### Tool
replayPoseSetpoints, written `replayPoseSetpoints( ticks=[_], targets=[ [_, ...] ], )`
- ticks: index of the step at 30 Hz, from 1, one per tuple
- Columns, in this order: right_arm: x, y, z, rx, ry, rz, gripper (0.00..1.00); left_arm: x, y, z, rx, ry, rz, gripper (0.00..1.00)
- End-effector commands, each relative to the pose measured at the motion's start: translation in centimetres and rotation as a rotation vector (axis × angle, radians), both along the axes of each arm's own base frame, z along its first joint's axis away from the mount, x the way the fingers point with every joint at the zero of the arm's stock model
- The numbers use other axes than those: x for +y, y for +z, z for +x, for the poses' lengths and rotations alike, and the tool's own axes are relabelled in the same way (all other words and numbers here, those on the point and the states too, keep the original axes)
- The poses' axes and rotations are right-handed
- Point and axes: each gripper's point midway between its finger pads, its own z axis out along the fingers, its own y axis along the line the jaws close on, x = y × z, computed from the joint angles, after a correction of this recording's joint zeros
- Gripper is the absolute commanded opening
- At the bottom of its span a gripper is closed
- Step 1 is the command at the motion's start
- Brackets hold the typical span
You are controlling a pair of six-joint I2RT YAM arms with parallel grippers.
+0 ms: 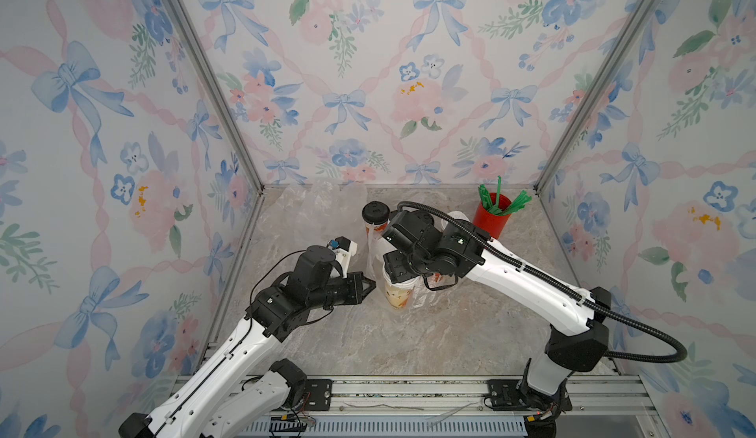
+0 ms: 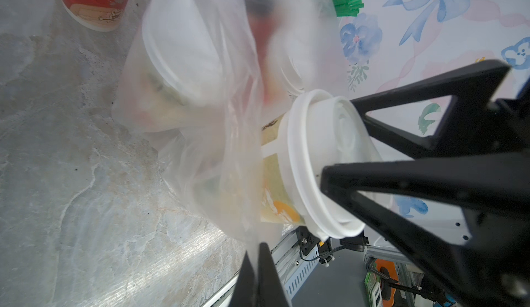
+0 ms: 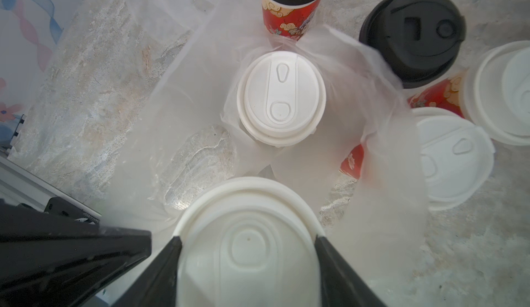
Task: Pack milk tea into plastic carrier bags
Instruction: Place the milk tea cup in the plastic carrier bag.
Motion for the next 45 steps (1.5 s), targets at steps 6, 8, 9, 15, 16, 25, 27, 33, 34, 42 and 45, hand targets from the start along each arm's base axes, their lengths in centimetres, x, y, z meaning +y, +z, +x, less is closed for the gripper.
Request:
replayPoseSetpoints(
  ticks=[6, 8, 9, 15, 16, 25, 27, 33, 34, 42, 45],
  targets=[
    [0.4, -1.7, 0.9, -0.027, -0.039, 0.079, 0.60, -0.1, 2.1, 0.0, -0.036, 0.010, -0.048, 0.00],
    [0.2, -2.8, 1.0, -0.028, -0.046, 0.059, 0.60, -0.1, 2.2, 0.0, -0.040, 0.009, -0.049, 0.00],
    [0.2, -3.4, 1.1, -0.028, -0.047, 0.054, 0.60, -0.1, 2.3, 0.0, -0.042, 0.008, -0.050, 0.00],
    [0.0, -6.4, 1.2, -0.023, -0.050, 0.021, 0.62, -0.1, 2.9, 0.1, -0.055, 0.012, -0.057, 0.00],
    [-0.1, -6.9, 1.2, -0.020, -0.050, 0.015, 0.63, -0.1, 3.0, 0.1, -0.058, 0.014, -0.059, 0.00],
    [-0.6, -4.3, 0.6, -0.018, -0.040, 0.057, 0.92, 0.4, 2.0, 0.4, -0.059, 0.040, -0.029, 0.14],
    [-0.9, -3.0, 0.6, -0.016, -0.045, 0.079, 0.94, 0.5, 1.8, 0.5, -0.063, 0.045, -0.020, 0.22],
    [-3.3, 1.4, 1.4, -0.017, -0.077, 0.175, 0.92, 0.9, 2.6, 1.7, -0.109, 0.064, 0.012, 0.46],
    [-3.9, 1.9, 1.7, -0.015, -0.085, 0.189, 0.91, 1.1, 2.7, 2.0, -0.118, 0.067, 0.022, 0.49],
    [-10.6, 4.1, 5.9, -0.019, -0.194, 0.236, 0.86, 2.8, 3.2, 6.3, -0.170, 0.115, 0.119, 0.60],
    [-13.5, 4.0, 7.8, -0.017, -0.247, 0.232, 0.83, 2.9, 3.4, 8.1, -0.181, 0.109, 0.150, 0.62]
  ],
)
